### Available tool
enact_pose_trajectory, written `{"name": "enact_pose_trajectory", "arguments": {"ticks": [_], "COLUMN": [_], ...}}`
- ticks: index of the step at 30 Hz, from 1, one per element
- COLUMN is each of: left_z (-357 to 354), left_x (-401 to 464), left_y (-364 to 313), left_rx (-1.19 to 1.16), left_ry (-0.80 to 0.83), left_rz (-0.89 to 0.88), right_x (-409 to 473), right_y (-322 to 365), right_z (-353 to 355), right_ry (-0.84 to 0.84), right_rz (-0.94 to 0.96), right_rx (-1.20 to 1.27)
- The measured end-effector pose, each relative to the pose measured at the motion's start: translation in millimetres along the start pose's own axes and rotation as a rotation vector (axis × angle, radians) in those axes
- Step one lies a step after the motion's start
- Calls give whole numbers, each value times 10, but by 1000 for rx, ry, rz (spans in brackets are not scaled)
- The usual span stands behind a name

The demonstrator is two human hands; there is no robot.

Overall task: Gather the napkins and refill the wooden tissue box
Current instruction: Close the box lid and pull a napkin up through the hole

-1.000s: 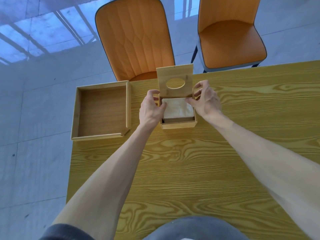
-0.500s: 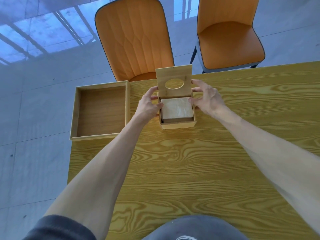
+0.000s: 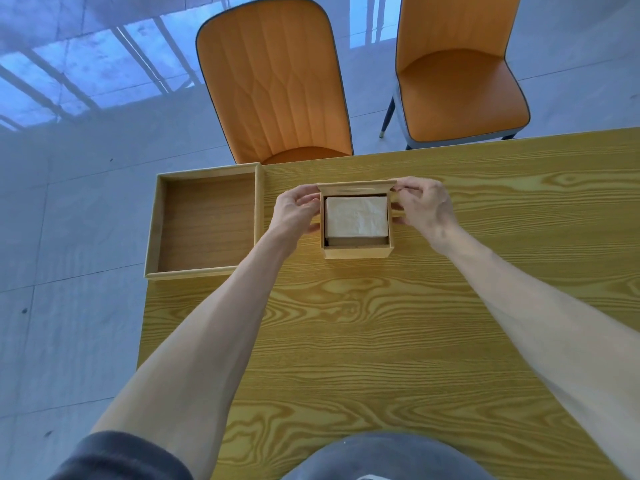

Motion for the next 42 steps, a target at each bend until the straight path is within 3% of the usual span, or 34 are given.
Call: {"name": "enact_pose_trajectory", "arguments": {"ticks": [3,11,25,42], "left_z": [38,92,99,14], "left_x": [-25,-158,-363,-284], "left_y": [-70,-175,116,342], "left_rx": [-110,-18,46,100], "left_ry": [30,120,52,4], "left_rz": [153,273,151,64], "right_x": [-15,-12,-309,-321], "right_y": [131,304,104,-141], "right_z": [34,116,56,-24], "right_ry": [57,167,140,64], "right_rz": [-232,-400,-300,-151], "right_rx": [268,196,193,19]}}
Point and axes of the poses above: each hand's wrist, its own x-axis towards the middle knuckle, its own z-axis out of the back of the hand, y = z × x, the point moved 1 cm from there along x, towards the middle knuckle, and after that the axes turned 2 degrees about z, right-handed, at the moved point
